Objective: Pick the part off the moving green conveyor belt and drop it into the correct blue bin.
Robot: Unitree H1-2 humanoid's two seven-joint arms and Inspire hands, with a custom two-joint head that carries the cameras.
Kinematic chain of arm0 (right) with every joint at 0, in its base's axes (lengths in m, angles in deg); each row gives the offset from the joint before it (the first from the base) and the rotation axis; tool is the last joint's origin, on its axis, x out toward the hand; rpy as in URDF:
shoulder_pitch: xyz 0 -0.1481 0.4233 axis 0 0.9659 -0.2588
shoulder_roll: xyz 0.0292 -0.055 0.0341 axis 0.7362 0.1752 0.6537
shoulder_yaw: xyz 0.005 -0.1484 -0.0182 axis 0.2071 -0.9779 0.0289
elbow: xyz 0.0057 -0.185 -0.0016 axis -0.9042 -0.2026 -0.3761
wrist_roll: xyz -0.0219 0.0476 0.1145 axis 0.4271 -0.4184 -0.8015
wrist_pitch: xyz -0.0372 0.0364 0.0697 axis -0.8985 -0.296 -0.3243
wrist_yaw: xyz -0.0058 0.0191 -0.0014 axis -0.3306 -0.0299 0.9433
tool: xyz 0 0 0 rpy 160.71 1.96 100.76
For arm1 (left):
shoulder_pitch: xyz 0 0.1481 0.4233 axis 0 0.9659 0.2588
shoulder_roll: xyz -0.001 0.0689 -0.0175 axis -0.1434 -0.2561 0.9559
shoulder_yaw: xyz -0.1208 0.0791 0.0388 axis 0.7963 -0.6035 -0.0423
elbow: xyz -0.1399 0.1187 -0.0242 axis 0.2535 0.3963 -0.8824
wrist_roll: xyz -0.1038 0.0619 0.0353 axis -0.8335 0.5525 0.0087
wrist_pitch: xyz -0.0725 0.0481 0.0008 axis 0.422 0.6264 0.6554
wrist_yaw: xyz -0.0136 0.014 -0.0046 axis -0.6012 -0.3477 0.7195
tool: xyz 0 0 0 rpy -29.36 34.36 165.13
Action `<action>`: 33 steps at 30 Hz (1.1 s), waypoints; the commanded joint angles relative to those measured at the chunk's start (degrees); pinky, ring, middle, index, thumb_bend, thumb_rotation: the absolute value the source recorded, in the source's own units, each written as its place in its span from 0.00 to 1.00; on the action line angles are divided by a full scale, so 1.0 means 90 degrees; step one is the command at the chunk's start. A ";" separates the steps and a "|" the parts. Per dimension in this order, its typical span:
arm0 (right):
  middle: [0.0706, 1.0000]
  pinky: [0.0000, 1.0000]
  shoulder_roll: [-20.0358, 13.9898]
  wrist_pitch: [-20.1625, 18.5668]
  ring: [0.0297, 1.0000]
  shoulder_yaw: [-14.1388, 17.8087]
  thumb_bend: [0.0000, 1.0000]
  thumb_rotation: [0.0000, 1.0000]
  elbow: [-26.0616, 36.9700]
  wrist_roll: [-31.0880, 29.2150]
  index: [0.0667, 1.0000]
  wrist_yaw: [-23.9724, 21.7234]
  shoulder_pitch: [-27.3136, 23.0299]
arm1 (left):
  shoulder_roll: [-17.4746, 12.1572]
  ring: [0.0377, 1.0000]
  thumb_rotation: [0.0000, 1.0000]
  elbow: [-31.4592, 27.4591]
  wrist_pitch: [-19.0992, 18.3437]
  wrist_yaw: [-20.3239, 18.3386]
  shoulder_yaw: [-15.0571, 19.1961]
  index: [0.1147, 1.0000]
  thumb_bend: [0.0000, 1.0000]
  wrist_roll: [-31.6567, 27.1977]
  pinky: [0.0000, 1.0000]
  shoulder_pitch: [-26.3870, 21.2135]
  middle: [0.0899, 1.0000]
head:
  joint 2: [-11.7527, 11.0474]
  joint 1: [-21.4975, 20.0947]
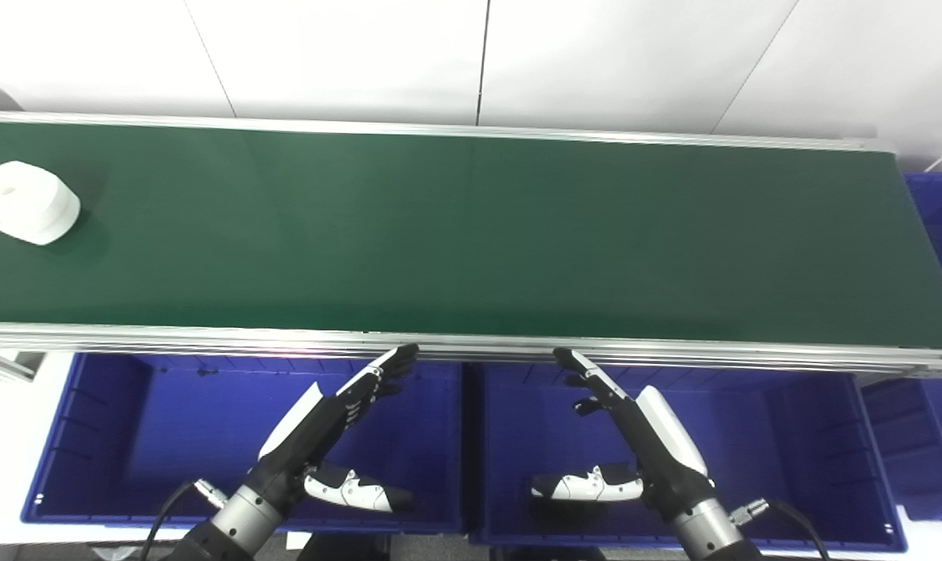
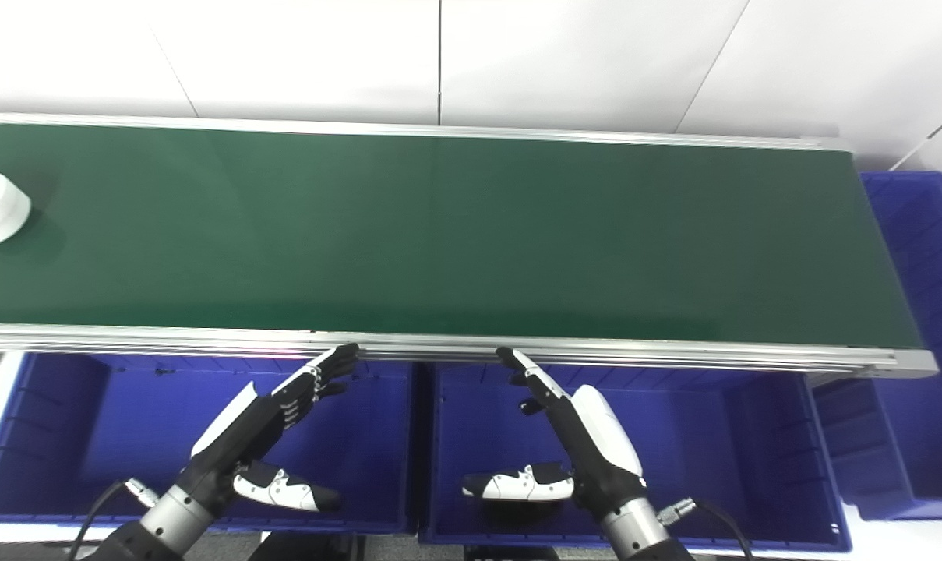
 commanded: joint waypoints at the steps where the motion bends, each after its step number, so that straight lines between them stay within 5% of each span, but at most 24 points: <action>1: 0.91 0.66 -0.0048 0.0449 0.85 0.0056 0.97 0.52 0.0095 -0.0134 0.93 0.0123 0.0103 | 0.0050 0.95 0.36 -0.0039 0.0329 0.0105 0.0001 0.93 1.00 0.0071 0.89 0.0035 0.95 | -0.0025 0.0025; 8: 0.91 0.52 -0.0031 0.0746 0.77 0.0107 0.96 0.51 -0.0123 -0.0286 0.93 0.0183 0.0140 | 0.0073 0.93 0.37 0.0047 0.0426 0.0162 -0.0032 0.93 1.00 0.0123 0.88 0.0065 0.94 | -0.0137 0.0016; 12: 0.91 0.68 -0.0059 0.0794 0.86 0.0089 0.95 0.50 -0.0214 -0.0194 0.93 0.0201 0.0090 | 0.0092 0.94 0.36 0.0096 0.0433 0.0170 -0.0033 0.93 1.00 0.0167 0.88 0.0047 0.95 | -0.0196 0.0040; 18: 0.90 0.57 -0.0026 0.0893 0.77 0.0092 0.95 0.52 -0.0333 -0.0164 0.93 0.0242 0.0045 | 0.0111 0.94 0.35 0.0220 0.0535 0.0187 -0.0022 0.93 1.00 0.0187 0.88 0.0004 0.95 | -0.0268 0.0035; 20: 0.90 0.67 -0.0028 0.0873 0.83 0.0091 0.95 0.50 -0.0357 -0.0156 0.93 0.0231 0.0034 | 0.0128 0.93 0.34 0.0268 0.0564 0.0188 -0.0025 0.93 1.00 0.0183 0.88 -0.0008 0.95 | -0.0326 0.0121; 22: 0.90 0.70 -0.0052 0.0925 0.85 0.0099 0.94 0.49 -0.0402 -0.0145 0.93 0.0248 0.0025 | 0.0150 0.94 0.34 0.0311 0.0583 0.0177 -0.0043 0.93 1.00 0.0172 0.88 -0.0017 0.95 | -0.0411 0.0456; 26: 0.91 0.57 -0.0119 0.0970 0.82 0.0179 0.95 0.49 -0.0488 -0.0326 0.93 0.0226 0.0073 | 0.0233 0.93 0.37 0.0390 0.0558 0.0268 -0.0087 0.92 1.00 0.0446 0.87 0.0013 0.94 | -0.0795 0.1275; 28: 0.91 0.63 -0.0167 0.1163 0.85 0.0211 0.95 0.49 -0.0643 -0.0325 0.93 0.0298 0.0083 | 0.0278 0.92 0.37 0.0432 0.0590 0.0326 -0.0107 0.90 1.00 0.0554 0.85 0.0029 0.93 | -0.0978 0.1535; 33: 0.92 0.47 -0.0215 0.1538 0.71 0.0289 0.94 0.47 -0.0967 -0.0463 0.94 0.0339 0.0060 | 0.0338 0.90 0.33 0.0576 0.0699 0.0359 -0.0157 0.88 1.00 0.0544 0.83 0.0016 0.91 | -0.1203 0.1887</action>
